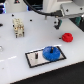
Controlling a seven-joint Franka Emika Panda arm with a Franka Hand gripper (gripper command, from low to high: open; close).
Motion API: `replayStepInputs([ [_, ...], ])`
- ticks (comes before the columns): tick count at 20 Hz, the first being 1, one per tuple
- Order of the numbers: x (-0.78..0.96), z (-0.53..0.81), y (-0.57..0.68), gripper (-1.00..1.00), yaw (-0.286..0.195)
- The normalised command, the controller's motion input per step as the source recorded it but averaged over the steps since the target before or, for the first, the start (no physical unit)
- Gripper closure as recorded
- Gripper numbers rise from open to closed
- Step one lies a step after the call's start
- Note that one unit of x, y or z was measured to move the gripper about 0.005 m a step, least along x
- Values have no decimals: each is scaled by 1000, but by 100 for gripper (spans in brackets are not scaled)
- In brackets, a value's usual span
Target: Insert the blue gear onto the right peg, followed by the red gear
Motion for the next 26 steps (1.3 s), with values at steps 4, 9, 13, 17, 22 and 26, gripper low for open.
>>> replayStepInputs([
  [4, 391, 5, 111, -100, 0],
  [9, 78, -192, 152, -100, 0],
  [13, -119, -336, -6, -100, 0],
  [17, -93, -320, -15, -100, 0],
  [22, -62, -324, -24, -100, 0],
  [26, -82, -262, -21, -100, 0],
])
